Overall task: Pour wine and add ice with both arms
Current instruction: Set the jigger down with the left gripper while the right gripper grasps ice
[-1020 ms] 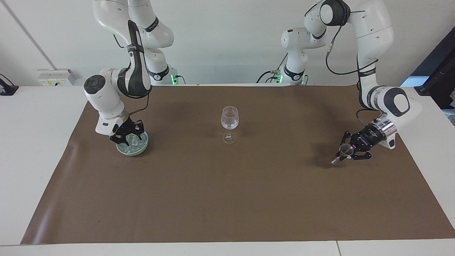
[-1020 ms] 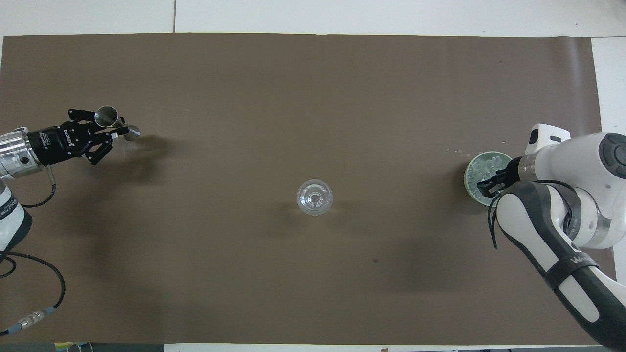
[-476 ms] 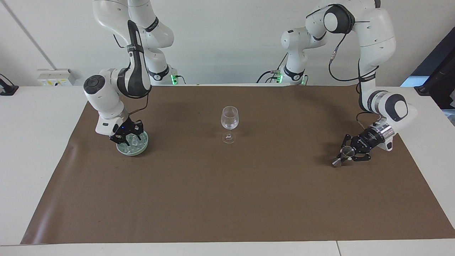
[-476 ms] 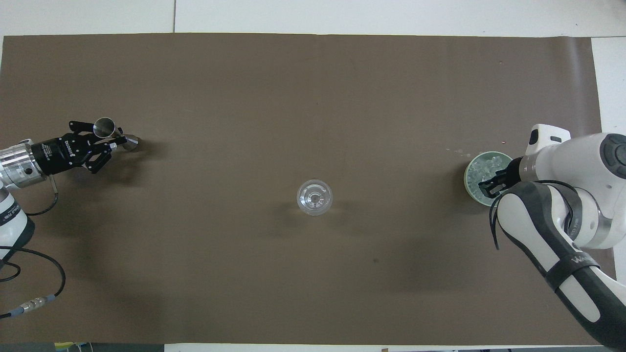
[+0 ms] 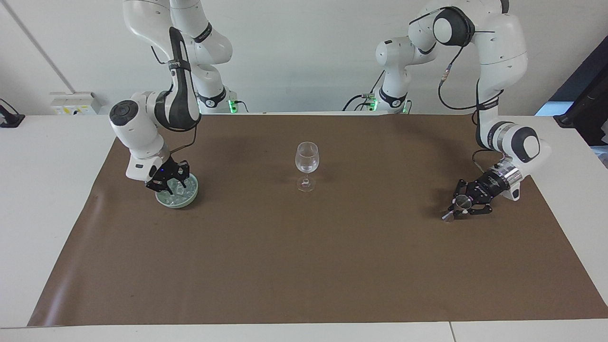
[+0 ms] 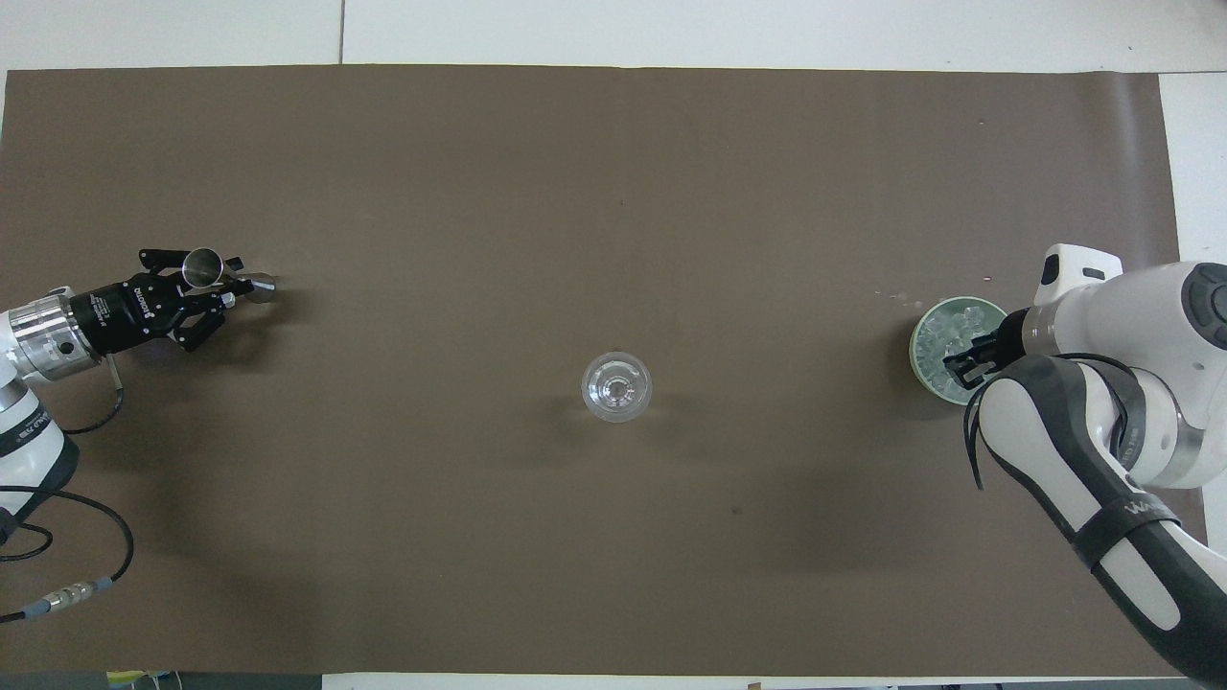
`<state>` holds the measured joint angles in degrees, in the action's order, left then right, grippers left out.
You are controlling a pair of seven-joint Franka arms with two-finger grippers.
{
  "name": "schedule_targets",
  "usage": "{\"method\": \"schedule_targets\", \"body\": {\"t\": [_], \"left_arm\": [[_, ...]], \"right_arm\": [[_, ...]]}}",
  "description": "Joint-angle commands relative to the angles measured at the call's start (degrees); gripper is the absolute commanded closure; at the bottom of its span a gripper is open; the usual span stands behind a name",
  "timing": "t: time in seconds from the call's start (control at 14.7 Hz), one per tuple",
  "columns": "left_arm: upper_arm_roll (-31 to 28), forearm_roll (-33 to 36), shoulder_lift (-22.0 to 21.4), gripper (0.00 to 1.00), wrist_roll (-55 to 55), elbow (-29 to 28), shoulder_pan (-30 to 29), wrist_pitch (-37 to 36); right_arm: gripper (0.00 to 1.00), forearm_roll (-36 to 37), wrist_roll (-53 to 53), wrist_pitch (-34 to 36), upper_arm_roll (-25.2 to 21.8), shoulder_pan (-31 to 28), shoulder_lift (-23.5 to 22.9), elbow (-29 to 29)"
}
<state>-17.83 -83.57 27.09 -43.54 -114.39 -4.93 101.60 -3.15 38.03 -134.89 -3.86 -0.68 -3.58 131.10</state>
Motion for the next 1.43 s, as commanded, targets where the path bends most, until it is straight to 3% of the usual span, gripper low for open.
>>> {"method": "schedule_targets", "body": {"t": [0.0,0.14,0.34,0.54,0.75,0.95,1.09,1.22,1.36], "left_arm": [[0.2,-1.0,-0.9,0.00,3.3,-1.0,-0.5,-1.0],[0.0,0.2,-1.1,0.00,5.0,-0.6,-1.5,-2.3],[-0.5,8.8,-1.7,0.00,8.9,2.3,-1.6,-1.9],[-2.1,16.0,-2.1,0.00,14.2,5.4,-1.7,-2.0],[-2.3,24.8,-2.1,0.00,17.2,9.3,-3.2,-2.0],[-2.5,31.3,-2.4,0.00,32.9,12.3,-4.2,-2.2],[-2.5,38.3,-3.8,0.00,41.8,14.1,-3.5,-1.7],[-2.5,43.0,-6.1,0.00,42.3,14.7,-2.0,-1.3],[-2.5,53.2,-8.2,0.00,42.3,16.5,1.0,-1.1]], "right_arm": [[0.55,-1.3,1.9,0.1,0.3,-0.6,0.9,1.0],[0.56,-1.3,2.1,0.2,0.3,-0.6,0.9,1.2],[0.60,-1.3,2.3,0.2,0.3,-0.5,1.0,1.2],[0.73,-1.3,2.3,0.2,0.3,-0.5,1.0,1.4],[0.79,-1.3,1.6,0.2,0.3,0.1,1.0,1.4],[0.89,-1.3,1.7,0.3,0.3,0.1,1.0,1.0],[0.89,-1.3,1.7,1.7,0.4,0.5,1.1,-0.9],[0.89,-1.2,1.3,9.9,0.4,1.3,2.5,-6.1],[0.89,-1.2,0.1,18.9,0.4,1.4,3.0,-12.3]]}}
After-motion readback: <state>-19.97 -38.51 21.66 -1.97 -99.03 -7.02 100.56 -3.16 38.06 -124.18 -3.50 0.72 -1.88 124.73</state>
